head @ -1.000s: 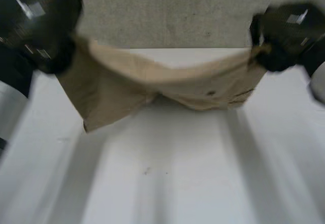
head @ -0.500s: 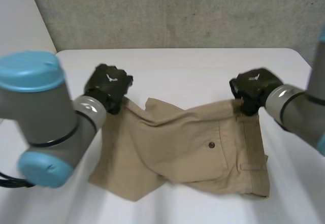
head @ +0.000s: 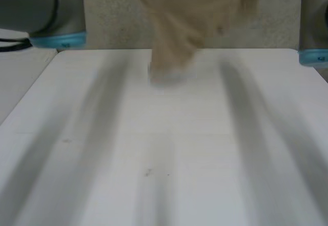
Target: Fold the shorts.
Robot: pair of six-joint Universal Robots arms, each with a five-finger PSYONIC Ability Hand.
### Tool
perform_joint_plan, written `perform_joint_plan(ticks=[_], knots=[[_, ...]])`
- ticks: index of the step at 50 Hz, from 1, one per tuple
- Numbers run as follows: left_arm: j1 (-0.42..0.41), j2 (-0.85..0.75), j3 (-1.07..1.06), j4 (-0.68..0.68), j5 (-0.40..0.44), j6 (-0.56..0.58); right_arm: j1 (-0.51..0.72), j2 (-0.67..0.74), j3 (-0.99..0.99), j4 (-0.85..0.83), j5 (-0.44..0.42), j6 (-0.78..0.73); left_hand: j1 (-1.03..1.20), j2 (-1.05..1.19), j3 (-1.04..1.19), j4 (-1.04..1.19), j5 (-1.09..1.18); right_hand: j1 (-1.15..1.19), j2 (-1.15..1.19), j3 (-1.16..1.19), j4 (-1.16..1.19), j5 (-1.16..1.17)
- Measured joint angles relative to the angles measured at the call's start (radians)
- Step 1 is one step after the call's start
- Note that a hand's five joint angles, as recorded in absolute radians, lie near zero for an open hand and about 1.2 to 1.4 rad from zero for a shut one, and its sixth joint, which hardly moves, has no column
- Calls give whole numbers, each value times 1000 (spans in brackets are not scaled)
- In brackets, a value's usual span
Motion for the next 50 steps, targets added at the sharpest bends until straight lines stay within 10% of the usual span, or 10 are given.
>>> perform_joint_plan(ticks=[25, 50], knots=[[25, -180, -634, -64, -5, -45, 39, 350, 219, 334, -79, -94, 0, 1, 4, 0, 0, 6, 0, 0, 0, 0], [-64, -35, -795, -742, -95, -33, 48, 155, 432, 800, -77, -222, 0, 1, 4, 0, 0, 6, 0, 4, 0, 0]])
